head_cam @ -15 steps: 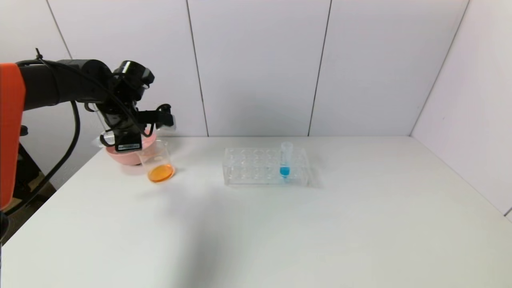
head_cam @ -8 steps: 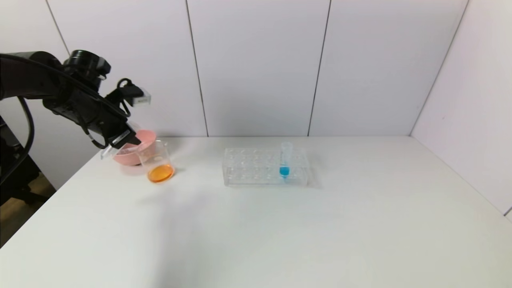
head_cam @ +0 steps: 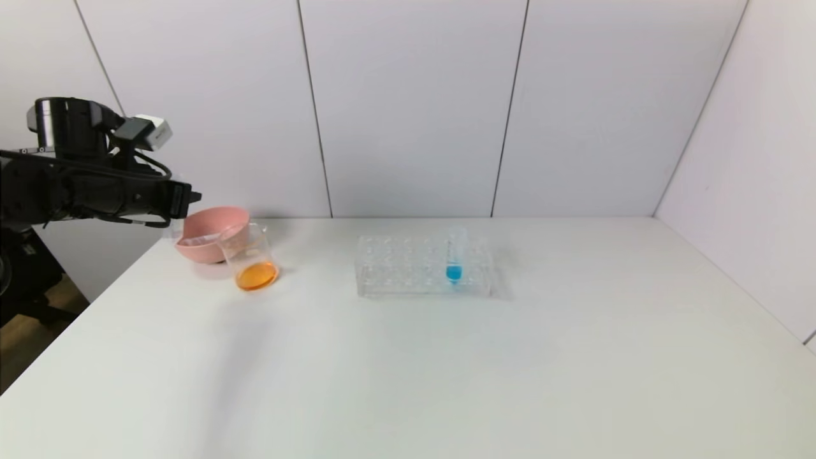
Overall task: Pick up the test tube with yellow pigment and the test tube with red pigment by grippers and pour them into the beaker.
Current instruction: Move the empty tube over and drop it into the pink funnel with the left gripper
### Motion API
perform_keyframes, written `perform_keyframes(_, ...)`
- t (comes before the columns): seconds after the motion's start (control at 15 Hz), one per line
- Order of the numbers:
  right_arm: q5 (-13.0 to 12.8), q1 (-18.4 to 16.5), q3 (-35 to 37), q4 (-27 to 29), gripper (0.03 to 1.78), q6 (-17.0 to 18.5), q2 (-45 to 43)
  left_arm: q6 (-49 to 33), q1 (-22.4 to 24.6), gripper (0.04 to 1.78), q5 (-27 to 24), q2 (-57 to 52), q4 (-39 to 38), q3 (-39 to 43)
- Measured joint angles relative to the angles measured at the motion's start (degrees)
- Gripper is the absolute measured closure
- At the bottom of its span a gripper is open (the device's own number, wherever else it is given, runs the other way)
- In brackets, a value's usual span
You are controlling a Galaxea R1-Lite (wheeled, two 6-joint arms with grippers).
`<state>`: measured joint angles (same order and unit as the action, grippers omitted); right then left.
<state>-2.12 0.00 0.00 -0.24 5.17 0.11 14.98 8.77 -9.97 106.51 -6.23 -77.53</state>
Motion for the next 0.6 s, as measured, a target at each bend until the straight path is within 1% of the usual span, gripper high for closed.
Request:
perform_keyframes(0.13,0.0,0.0,0.0,0.0,0.10,0.0,0.0,-4.9,1.0,1.31,1.5,-1.9,-14.6,6.6)
perform_keyframes(0.2,0.0,0.0,0.0,0.0,0.10,0.0,0.0,-8.6,1.4,1.31,2.7,-2.3,-22.0,8.8)
perform_keyframes(0.33,0.0,0.0,0.0,0.0,0.10,0.0,0.0,-16.3,1.7,1.31,4.8,-2.0,-34.5,11.7)
perform_keyframes(0.4,0.0,0.0,0.0,0.0,0.10,0.0,0.0,-18.5,1.7,1.31,5.4,-1.4,-39.2,12.8)
perform_keyframes(0.47,0.0,0.0,0.0,0.0,0.10,0.0,0.0,-19.0,1.8,1.31,5.6,-0.4,-42.3,13.5)
perform_keyframes(0.6,0.0,0.0,0.0,0.0,0.10,0.0,0.0,-19.1,1.9,1.31,5.8,2.3,-46.7,13.9)
